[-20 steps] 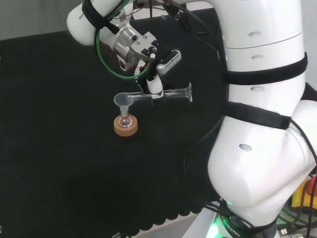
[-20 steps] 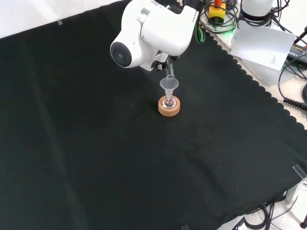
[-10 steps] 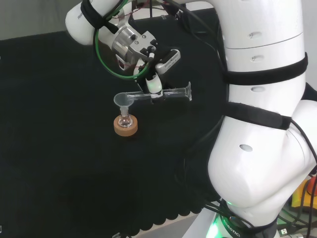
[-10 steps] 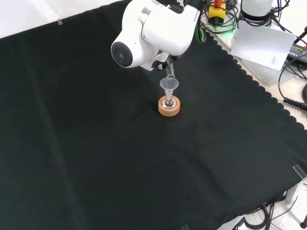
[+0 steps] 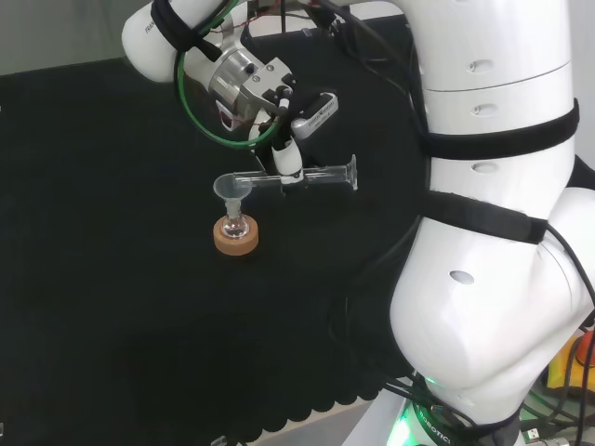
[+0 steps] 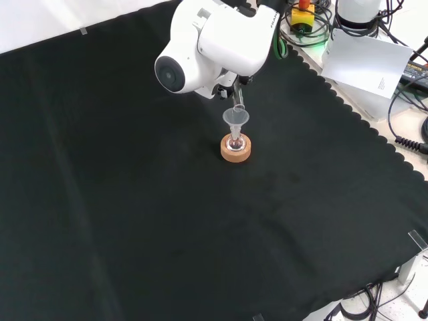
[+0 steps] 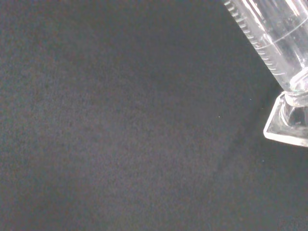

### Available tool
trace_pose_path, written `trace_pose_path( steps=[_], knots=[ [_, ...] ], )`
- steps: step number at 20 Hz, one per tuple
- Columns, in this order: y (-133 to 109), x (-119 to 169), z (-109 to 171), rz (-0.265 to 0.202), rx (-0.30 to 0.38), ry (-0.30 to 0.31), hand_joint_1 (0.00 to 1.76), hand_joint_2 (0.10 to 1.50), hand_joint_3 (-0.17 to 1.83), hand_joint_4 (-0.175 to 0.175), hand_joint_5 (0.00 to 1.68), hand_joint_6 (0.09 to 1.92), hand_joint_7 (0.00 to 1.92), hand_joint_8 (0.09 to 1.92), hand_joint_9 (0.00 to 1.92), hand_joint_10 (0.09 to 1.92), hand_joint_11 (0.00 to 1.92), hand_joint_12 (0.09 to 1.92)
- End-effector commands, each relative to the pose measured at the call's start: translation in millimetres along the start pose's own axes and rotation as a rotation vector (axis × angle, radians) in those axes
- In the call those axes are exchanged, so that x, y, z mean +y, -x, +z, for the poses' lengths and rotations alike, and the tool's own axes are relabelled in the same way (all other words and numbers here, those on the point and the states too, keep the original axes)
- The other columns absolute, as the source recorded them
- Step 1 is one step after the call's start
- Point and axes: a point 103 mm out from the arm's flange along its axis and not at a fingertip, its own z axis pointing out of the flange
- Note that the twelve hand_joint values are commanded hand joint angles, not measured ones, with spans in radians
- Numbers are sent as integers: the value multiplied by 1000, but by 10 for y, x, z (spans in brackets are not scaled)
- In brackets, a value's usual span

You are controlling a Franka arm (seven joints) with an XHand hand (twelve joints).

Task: Pour the water from the graduated cylinder into the round-bottom flask.

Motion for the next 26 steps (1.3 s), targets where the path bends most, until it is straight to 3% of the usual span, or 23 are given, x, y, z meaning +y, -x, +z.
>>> trace_pose_path(
  steps=[1,11,18,26],
  knots=[
    [3,8,14,-15,8,28,1251,1133,1,-175,928,1059,963,1058,1440,87,1201,811],
    [68,-58,56,-51,27,128,1250,1134,1,-175,925,1063,960,1063,1440,87,1200,811],
    [89,-97,61,-112,79,197,1249,1136,1,-175,922,1068,957,1068,1438,87,1198,811],
    [205,-145,102,-156,160,370,1249,1137,1,-175,920,1071,955,1071,1439,87,1200,813]
  ],
)
